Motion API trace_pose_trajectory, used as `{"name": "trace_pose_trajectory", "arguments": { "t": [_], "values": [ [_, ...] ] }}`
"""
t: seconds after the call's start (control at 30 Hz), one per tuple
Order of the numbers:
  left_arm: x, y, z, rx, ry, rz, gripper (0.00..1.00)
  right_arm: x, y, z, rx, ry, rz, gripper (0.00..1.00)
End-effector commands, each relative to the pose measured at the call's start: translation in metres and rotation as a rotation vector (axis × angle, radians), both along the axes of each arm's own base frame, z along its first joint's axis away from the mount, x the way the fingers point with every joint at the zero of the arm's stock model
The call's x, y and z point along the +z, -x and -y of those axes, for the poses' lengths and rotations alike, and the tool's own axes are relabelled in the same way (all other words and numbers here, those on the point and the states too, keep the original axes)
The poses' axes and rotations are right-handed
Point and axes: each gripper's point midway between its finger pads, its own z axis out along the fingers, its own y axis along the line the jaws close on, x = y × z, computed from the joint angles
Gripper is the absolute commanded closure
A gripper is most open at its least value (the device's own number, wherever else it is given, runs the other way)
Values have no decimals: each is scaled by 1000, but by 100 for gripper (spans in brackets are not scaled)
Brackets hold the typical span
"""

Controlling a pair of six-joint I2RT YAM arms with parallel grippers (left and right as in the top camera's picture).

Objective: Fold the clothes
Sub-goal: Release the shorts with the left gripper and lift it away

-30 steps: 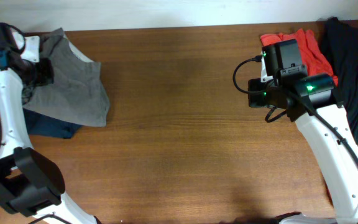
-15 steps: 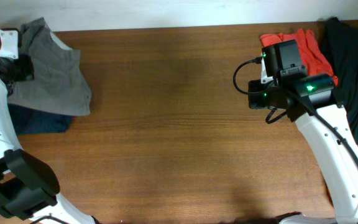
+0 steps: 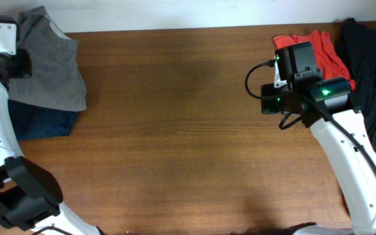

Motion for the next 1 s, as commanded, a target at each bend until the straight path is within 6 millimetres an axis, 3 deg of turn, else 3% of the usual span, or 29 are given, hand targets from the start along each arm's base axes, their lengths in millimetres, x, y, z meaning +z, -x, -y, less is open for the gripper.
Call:
{"name": "trace_pose_trajectory", "arguments": {
  "t": [0.0,0.4,0.57,0.63,0.67,0.73,0.77,0.8,0.87,0.9,0.97],
  "values": [
    [30,4,-14,25,-64,54,100,4,0,7,-23,16,15,82],
    [12,20,-37,77,-38,1,99,4,0,7,-23,16,14,82],
    [-15,30,-62,126,-9,-54,99,4,0,7,-23,16,14,82],
    [-28,37,-71,149,6,-91,80,4,0,7,-23,15,14,82],
    [-38,45,-82,185,2,-125,58,4,0,7,-23,16,14,81],
    [-45,68,-116,359,-16,-163,50,4,0,7,-23,16,14,81],
    [-44,89,-145,528,-38,-166,38,4,0,7,-23,16,14,80],
    [-43,98,-156,596,-41,-161,22,4,0,7,-23,16,14,79],
    [-40,112,-173,659,-7,-127,13,4,0,7,-23,16,15,78],
    [-39,114,-175,645,31,-106,4,4,0,7,-23,16,15,78],
    [-32,108,-166,584,104,-58,1,4,0,7,-23,16,15,78]
  ]
}}
